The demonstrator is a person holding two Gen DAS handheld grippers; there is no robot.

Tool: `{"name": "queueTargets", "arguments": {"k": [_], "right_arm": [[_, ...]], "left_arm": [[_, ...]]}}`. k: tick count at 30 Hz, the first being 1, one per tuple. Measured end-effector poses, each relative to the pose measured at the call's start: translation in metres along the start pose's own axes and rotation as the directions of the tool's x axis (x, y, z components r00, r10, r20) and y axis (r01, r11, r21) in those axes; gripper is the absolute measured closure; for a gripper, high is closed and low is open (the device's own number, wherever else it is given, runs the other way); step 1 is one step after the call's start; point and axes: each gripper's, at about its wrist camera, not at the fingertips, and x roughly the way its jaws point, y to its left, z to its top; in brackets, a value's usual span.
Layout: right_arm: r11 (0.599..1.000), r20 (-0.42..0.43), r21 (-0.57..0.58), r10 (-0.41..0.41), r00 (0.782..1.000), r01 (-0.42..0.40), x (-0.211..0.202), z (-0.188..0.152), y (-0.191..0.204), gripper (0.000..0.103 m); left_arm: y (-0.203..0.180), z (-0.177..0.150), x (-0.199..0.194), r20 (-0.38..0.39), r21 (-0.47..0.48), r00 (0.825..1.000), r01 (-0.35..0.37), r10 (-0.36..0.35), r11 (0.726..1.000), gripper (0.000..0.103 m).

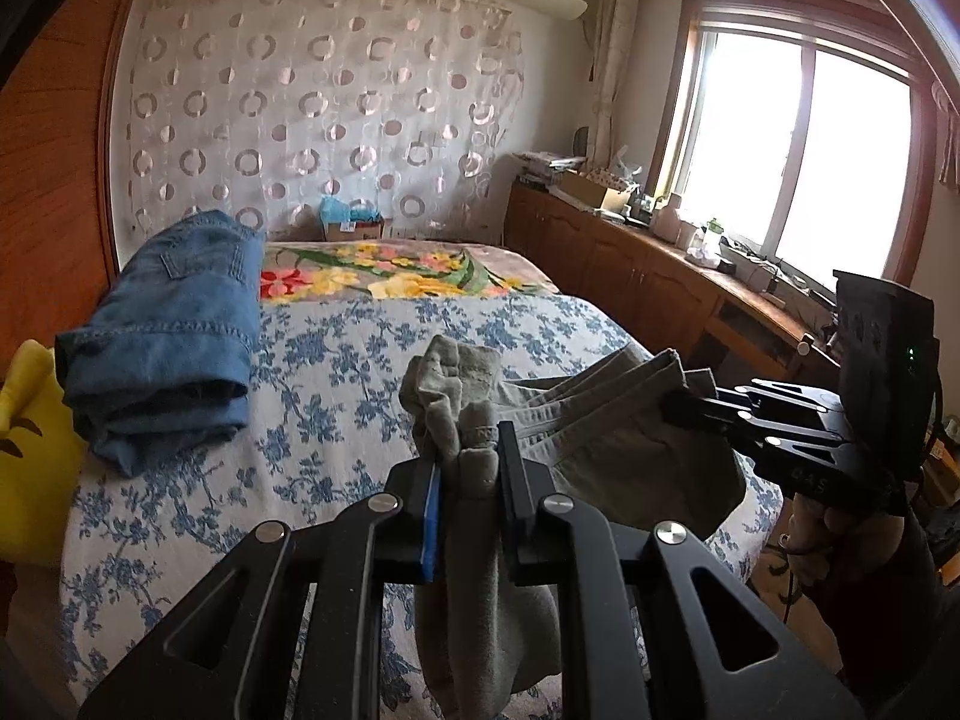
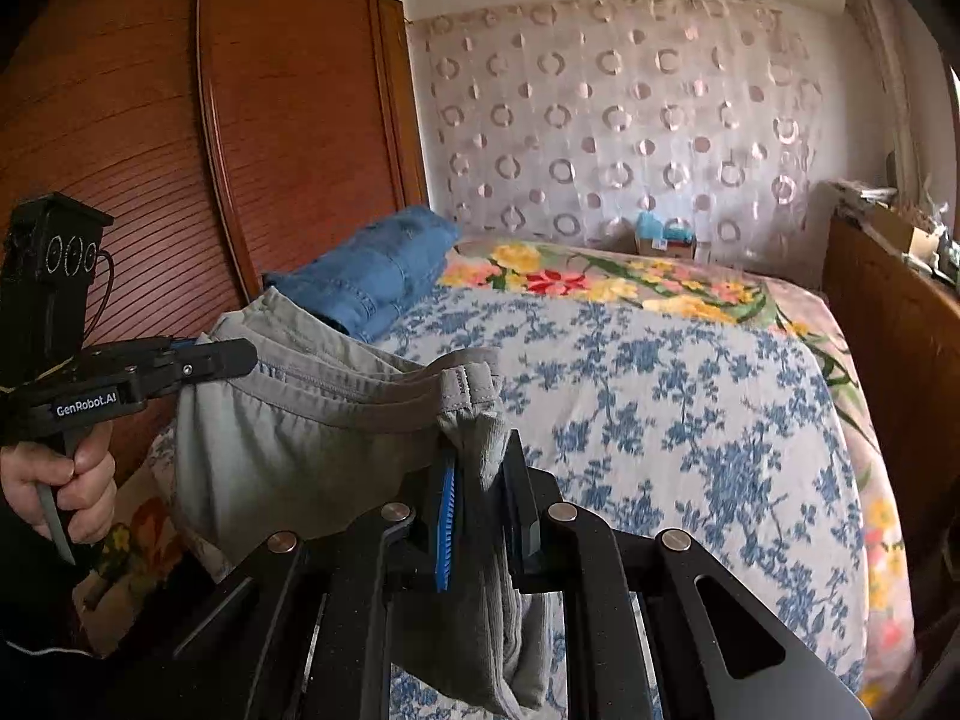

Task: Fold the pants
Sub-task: 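Lift the folded pants with both grippers and carry them onto the folded jeans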

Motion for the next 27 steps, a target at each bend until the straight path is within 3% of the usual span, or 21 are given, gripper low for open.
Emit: {"name": "queueTargets", "arguments": {"k": [11,27], "right_arm": [[0.998,0.009,-0.059,0.024,1.0,-0.024,0.029,0.036,-0.007,0.09],[0.988,-0.011,-0.131,0.075,0.997,-0.076,0.116,0.095,-0.014,0.09]], "left_arm": [[0.023,0.026,0.006,0.025,-0.019,0.999,-0.033,0.033,0.999,0.087],[0.082,0.064,0.026,0.038,-0.051,0.994,-0.104,0.106,0.993,0.087]]}}
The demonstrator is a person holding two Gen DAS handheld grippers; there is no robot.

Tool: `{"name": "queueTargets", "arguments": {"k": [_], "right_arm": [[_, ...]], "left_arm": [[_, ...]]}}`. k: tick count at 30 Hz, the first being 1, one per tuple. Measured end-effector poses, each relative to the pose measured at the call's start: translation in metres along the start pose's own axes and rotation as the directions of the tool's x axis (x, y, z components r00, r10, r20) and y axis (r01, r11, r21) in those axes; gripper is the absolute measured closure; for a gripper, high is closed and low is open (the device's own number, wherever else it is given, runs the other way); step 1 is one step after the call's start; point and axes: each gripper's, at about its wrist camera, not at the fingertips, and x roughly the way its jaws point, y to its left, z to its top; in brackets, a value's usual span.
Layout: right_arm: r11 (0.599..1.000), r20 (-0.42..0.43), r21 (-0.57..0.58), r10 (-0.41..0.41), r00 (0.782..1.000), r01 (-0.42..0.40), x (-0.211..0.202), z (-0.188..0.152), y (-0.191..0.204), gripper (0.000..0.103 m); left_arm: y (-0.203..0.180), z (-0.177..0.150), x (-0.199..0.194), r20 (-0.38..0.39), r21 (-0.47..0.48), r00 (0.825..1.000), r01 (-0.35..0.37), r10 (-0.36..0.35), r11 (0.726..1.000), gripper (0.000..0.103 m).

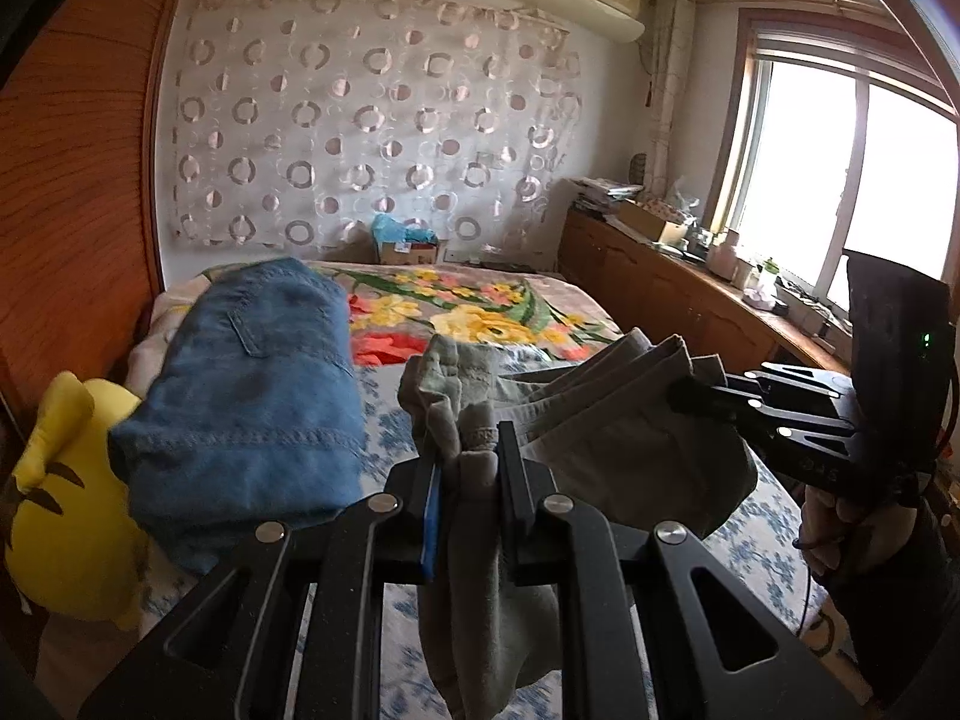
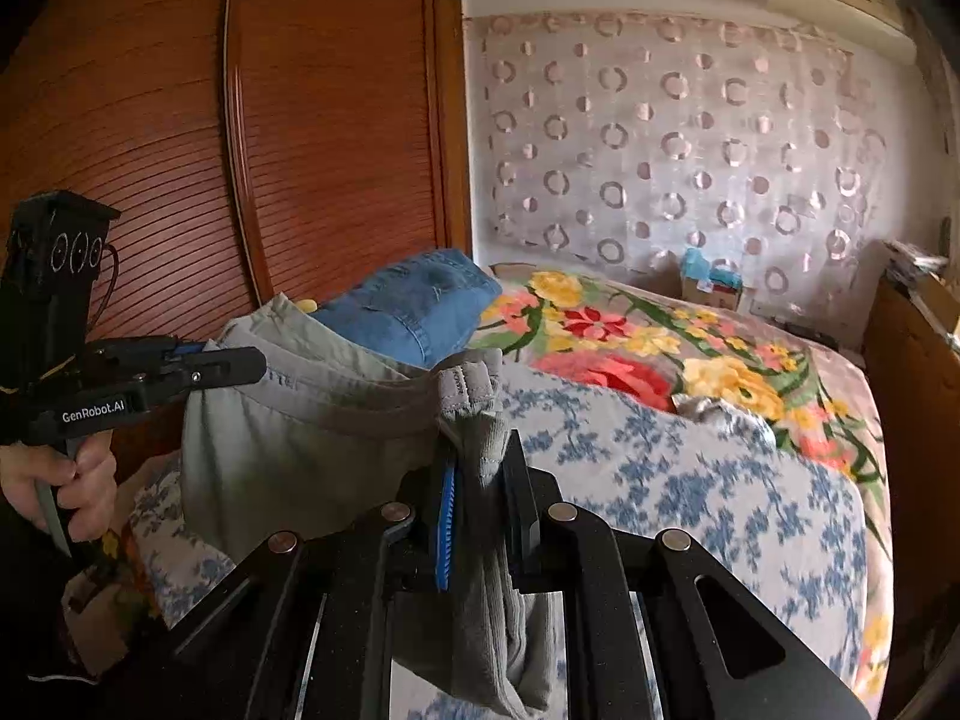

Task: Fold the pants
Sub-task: 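Lift the folded pants with both grippers and carry them onto the folded jeans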

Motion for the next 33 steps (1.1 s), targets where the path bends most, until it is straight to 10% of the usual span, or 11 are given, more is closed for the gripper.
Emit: {"name": "queueTargets", "arguments": {"k": [15,33], "right_arm": [[0.995,0.084,-0.097,0.043,0.996,-0.035,0.083,0.073,-0.01,0.09],[0.954,0.043,-0.286,0.103,0.994,-0.087,0.238,0.113,0.004,0.09]], "left_arm": [[0.052,0.048,-0.004,0.102,0.015,0.989,-0.109,0.107,0.994,0.087],[0.122,0.025,0.02,0.055,-0.119,0.972,-0.221,0.229,0.968,0.087]]}}
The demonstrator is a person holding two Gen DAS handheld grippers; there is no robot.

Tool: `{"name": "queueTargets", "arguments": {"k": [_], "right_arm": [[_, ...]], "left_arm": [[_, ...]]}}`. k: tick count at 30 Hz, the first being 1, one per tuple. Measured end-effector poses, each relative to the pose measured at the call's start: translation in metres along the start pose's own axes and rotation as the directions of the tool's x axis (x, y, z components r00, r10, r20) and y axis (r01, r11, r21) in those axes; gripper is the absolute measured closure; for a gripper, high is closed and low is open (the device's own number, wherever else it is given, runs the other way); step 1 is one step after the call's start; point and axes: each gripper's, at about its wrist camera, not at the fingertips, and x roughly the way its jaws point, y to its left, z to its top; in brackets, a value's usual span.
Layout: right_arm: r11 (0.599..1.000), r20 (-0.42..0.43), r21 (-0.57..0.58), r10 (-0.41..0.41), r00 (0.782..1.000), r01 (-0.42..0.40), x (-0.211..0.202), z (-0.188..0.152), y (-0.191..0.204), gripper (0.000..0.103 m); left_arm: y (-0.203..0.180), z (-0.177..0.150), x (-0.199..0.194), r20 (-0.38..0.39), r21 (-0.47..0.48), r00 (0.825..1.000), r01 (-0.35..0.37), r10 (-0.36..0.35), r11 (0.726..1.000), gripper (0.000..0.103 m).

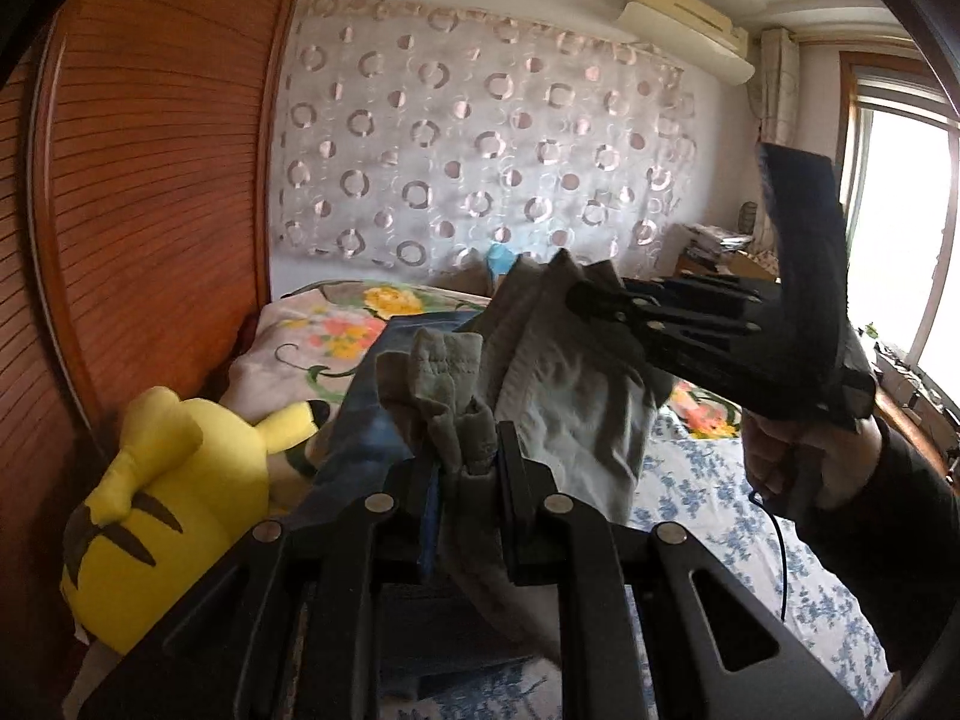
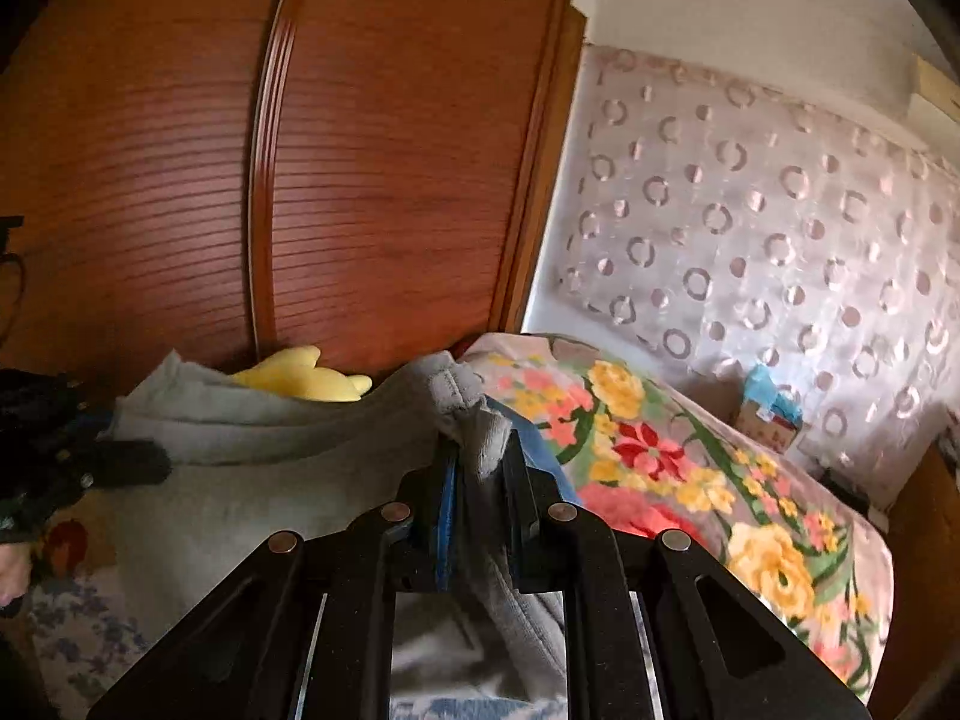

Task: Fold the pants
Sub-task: 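Lift the folded pants with both grippers and carry them onto the folded jeans, then lower the pants onto the jeans stack and open both grippers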

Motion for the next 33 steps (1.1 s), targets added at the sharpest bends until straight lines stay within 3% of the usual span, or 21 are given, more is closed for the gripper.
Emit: {"name": "queueTargets", "arguments": {"k": [17,26,27,30,33], "right_arm": [[0.994,-0.024,-0.032,0.103,0.994,-0.103,0.046,0.011,-0.015,0.09],[0.99,-0.04,0.024,0.138,0.99,-0.137,0.056,0.012,-0.018,0.09],[0.989,-0.042,0.034,0.145,0.989,-0.144,0.055,0.012,-0.02,0.089],[0.99,-0.034,0.047,0.133,0.99,-0.132,0.051,0.013,-0.023,0.075],[0.987,-0.017,0.081,0.139,0.99,-0.137,0.042,0.013,-0.031,0.075]], "left_arm": [[0.016,-0.01,0.006,-0.013,-0.055,0.997,-0.077,0.077,0.995,0.086],[0.016,-0.016,0.006,-0.037,-0.059,0.995,-0.094,0.092,0.994,0.086],[0.016,-0.016,0.006,-0.039,-0.059,0.995,-0.095,0.092,0.994,0.086],[0.016,-0.016,0.007,-0.046,-0.062,0.995,-0.096,0.094,0.993,0.086],[0.018,-0.015,0.008,-0.048,-0.066,0.994,-0.097,0.094,0.993,0.086]]}}
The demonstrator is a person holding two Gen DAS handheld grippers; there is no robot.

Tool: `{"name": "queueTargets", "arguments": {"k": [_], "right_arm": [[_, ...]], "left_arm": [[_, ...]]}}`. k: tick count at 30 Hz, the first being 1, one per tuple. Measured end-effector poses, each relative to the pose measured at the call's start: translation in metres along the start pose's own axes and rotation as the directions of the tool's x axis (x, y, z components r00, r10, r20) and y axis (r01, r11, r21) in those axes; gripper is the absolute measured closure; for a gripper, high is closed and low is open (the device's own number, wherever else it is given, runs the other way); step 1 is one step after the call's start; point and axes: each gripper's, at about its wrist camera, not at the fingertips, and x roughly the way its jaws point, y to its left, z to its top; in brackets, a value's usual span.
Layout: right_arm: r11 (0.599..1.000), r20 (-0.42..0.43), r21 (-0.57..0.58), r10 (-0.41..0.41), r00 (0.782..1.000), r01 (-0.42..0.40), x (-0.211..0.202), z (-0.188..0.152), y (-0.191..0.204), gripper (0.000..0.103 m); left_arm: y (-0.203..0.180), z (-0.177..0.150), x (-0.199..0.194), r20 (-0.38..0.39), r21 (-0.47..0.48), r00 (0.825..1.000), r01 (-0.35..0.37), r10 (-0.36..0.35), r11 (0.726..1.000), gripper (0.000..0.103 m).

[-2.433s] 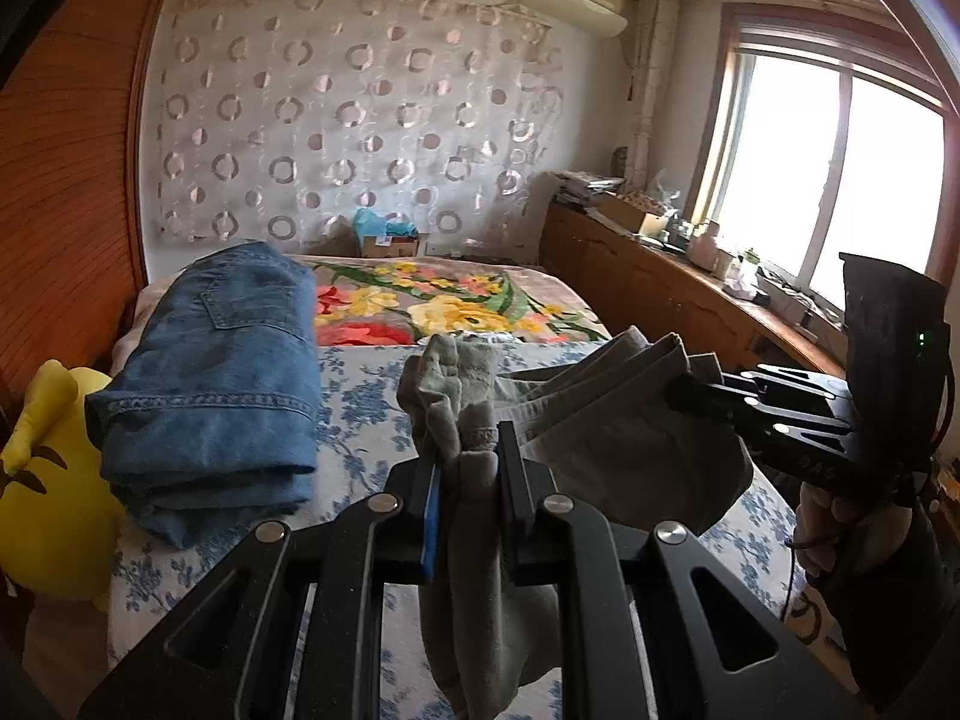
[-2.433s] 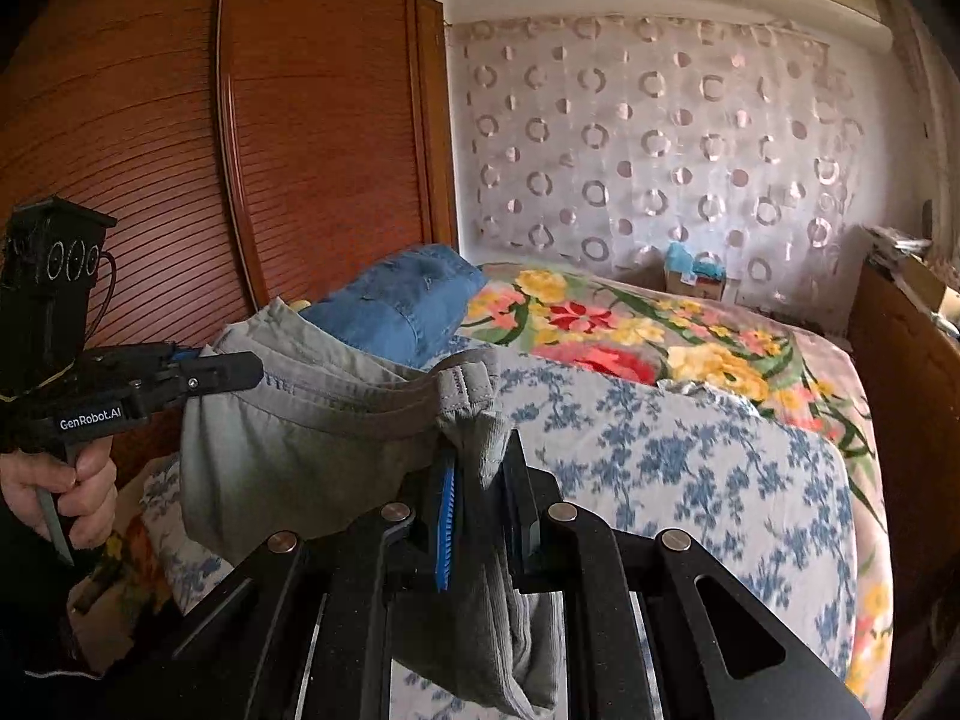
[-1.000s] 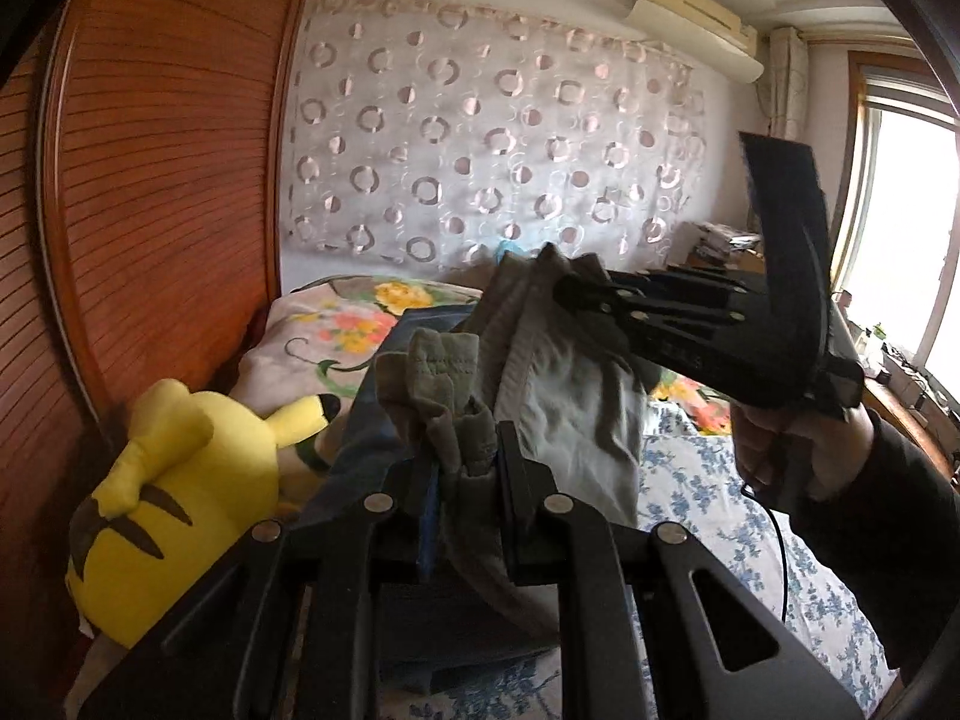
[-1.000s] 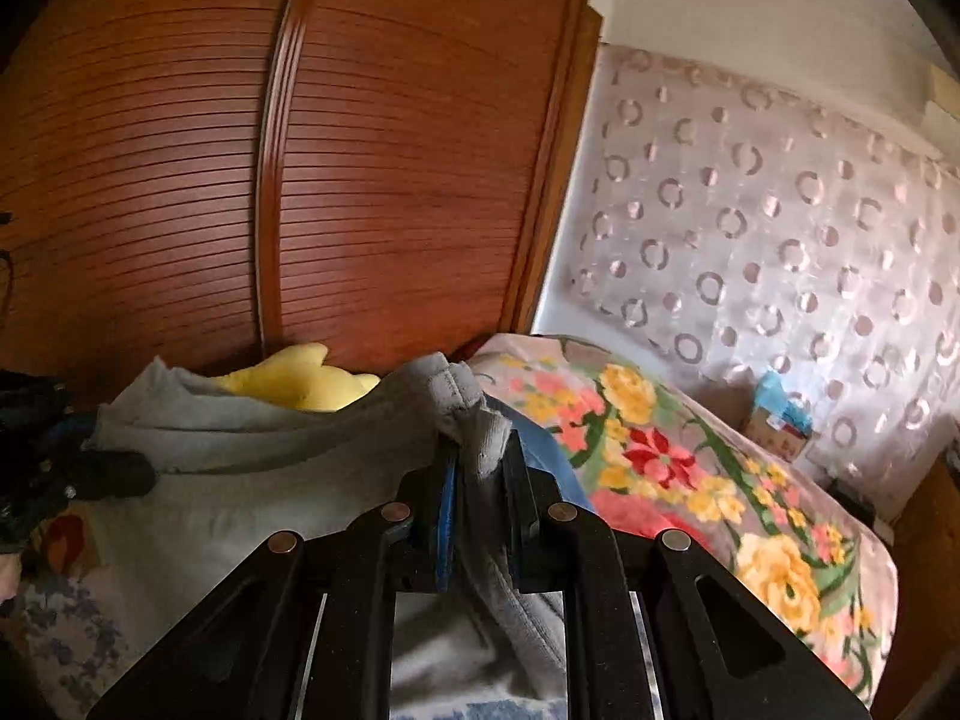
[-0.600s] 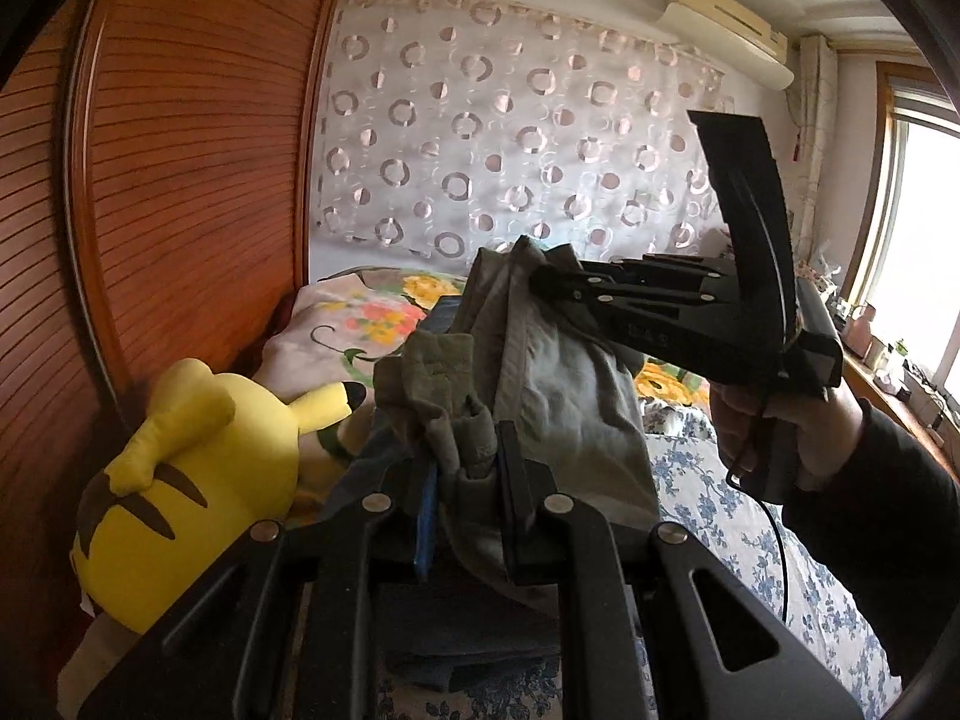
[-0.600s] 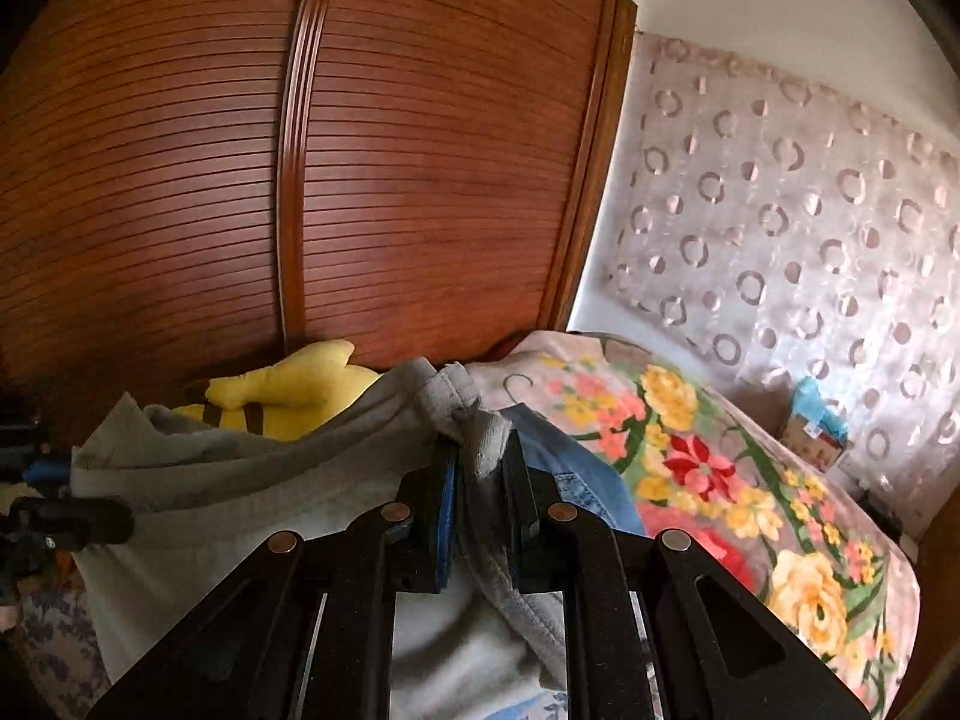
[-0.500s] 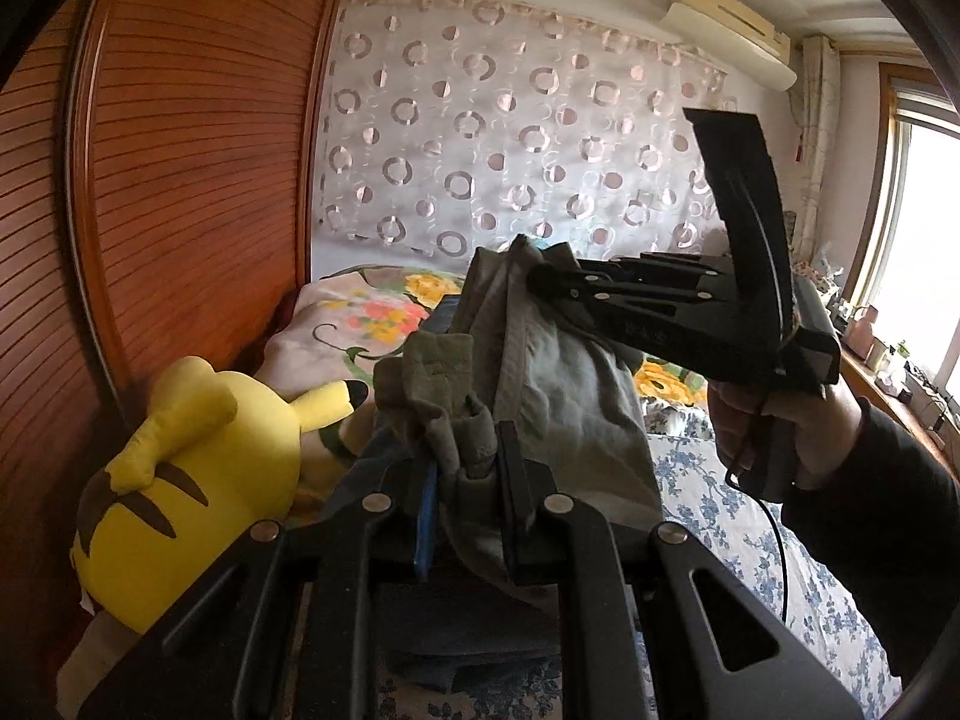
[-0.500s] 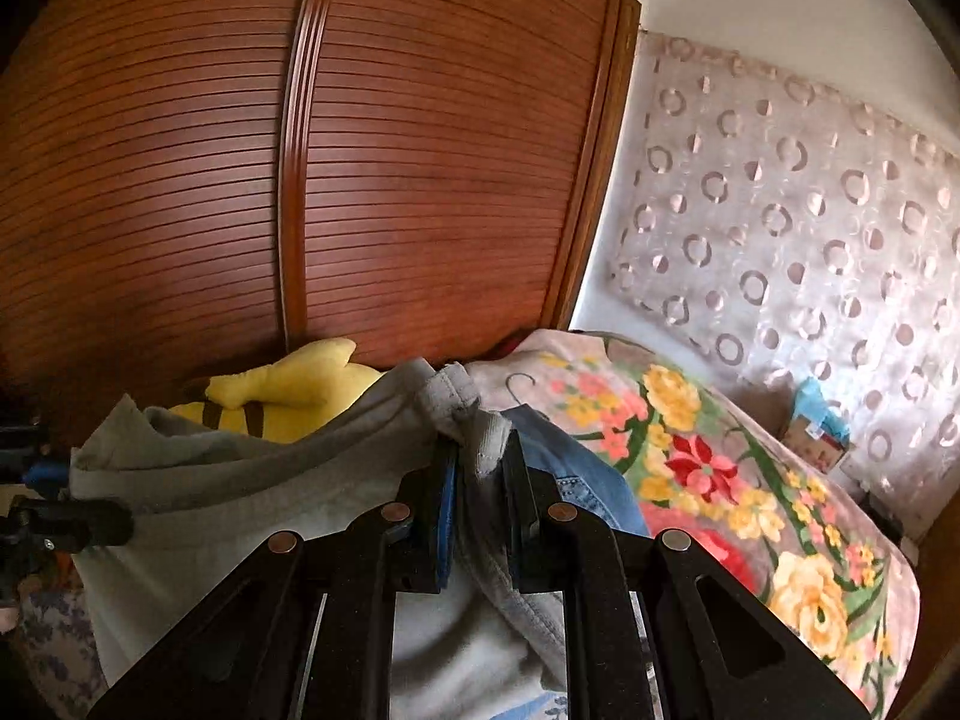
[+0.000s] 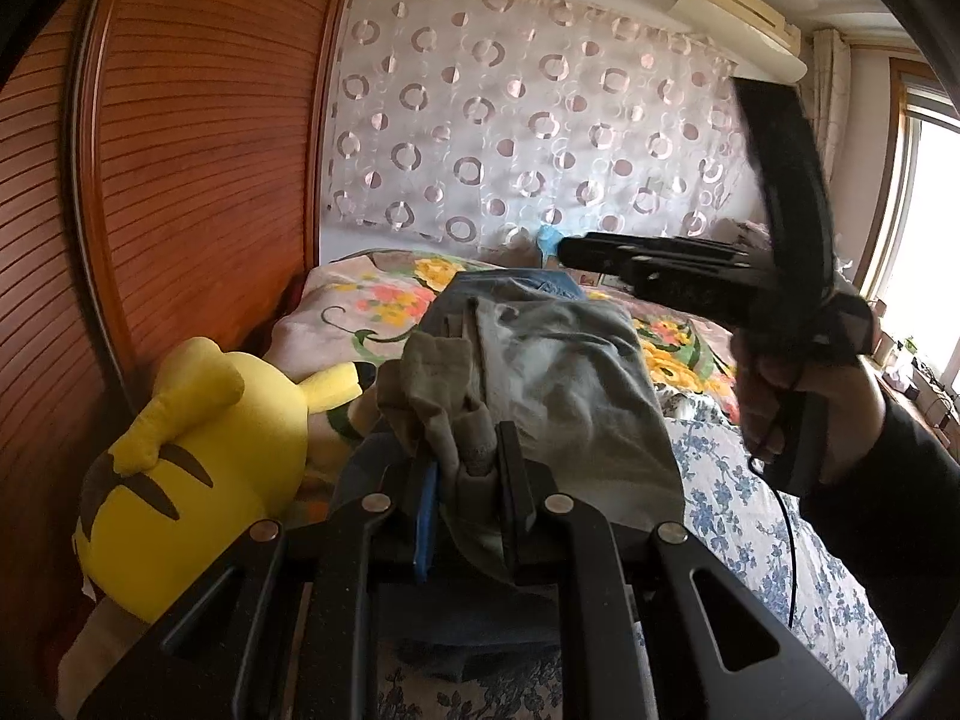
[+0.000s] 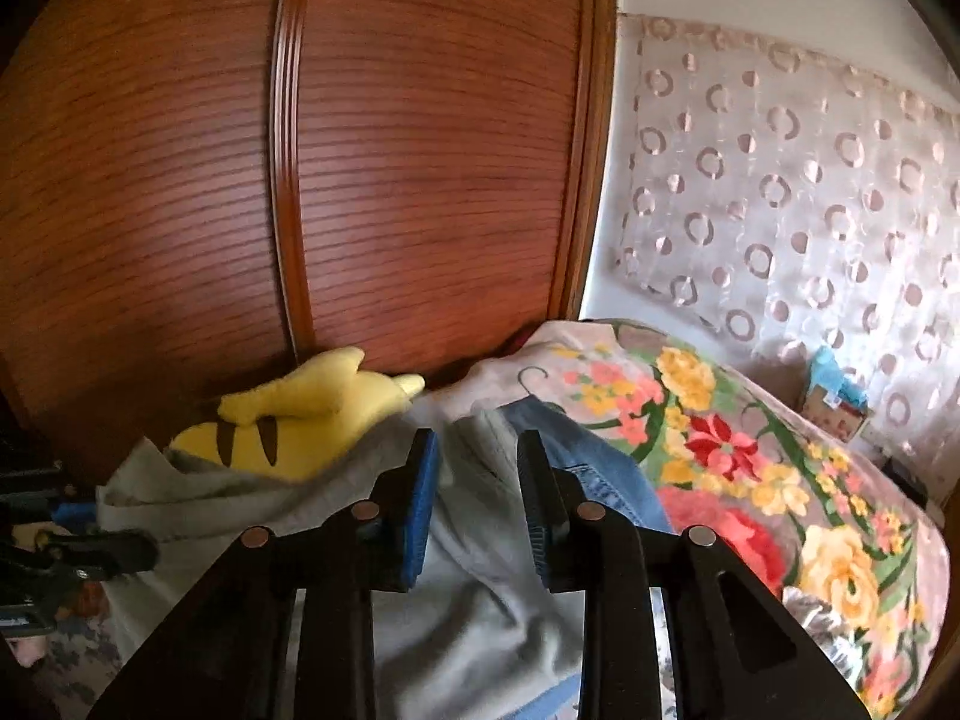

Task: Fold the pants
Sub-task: 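Lower the pants onto the jeans stack and open both grippers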

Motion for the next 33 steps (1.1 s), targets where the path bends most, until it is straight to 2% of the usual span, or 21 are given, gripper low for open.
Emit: {"name": "queueTargets", "arguments": {"k": [4,7,11,14,20,22,26,28,33], "right_arm": [[0.997,-0.002,0.052,0.054,0.999,-0.053,-0.017,-0.013,-0.007,0.075],[0.996,-0.04,0.061,0.062,0.997,-0.059,-0.016,-0.025,-0.012,0.075],[0.997,-0.095,0.063,0.041,0.995,-0.035,-0.004,-0.032,-0.02,0.075],[0.998,-0.129,0.066,-0.006,0.992,0.015,0.009,-0.034,-0.027,0.075],[0.995,-0.126,0.098,-0.016,0.992,0.029,0.019,-0.026,-0.03,0.075],[0.994,-0.12,0.108,-0.013,0.993,0.026,0.017,-0.023,-0.028,0.075],[0.993,-0.1,0.115,0.002,0.995,0.009,0.005,-0.032,-0.022,0.075],[0.993,-0.098,0.116,0.008,0.995,0.003,0.001,-0.036,-0.02,0.075],[0.991,-0.098,0.134,0.023,0.995,-0.009,-0.009,-0.043,-0.018,0.075]], "left_arm": [[0.001,0.0,-0.002,0.003,0.002,1.0,0.002,-0.002,1.0,0.086],[0.002,-0.001,-0.003,0.006,0.001,1.0,0.001,-0.001,1.0,0.085],[0.004,-0.001,-0.006,0.011,-0.005,1.0,-0.002,0.002,1.0,0.084],[0.005,0.0,-0.01,0.015,0.007,1.0,-0.011,0.011,1.0,0.084],[0.009,0.001,-0.021,0.041,0.012,0.999,-0.027,0.027,1.0,0.084],[0.007,0.002,-0.019,0.041,0.027,0.999,-0.027,0.026,0.999,0.079],[0.0,0.005,-0.009,0.038,0.038,0.999,-0.003,0.002,0.999,0.052],[-0.004,0.002,0.001,0.011,0.053,1.0,0.013,-0.013,0.999,0.051],[-0.007,-0.016,0.024,-0.085,0.069,0.996,-0.008,0.014,0.998,0.051]]}}
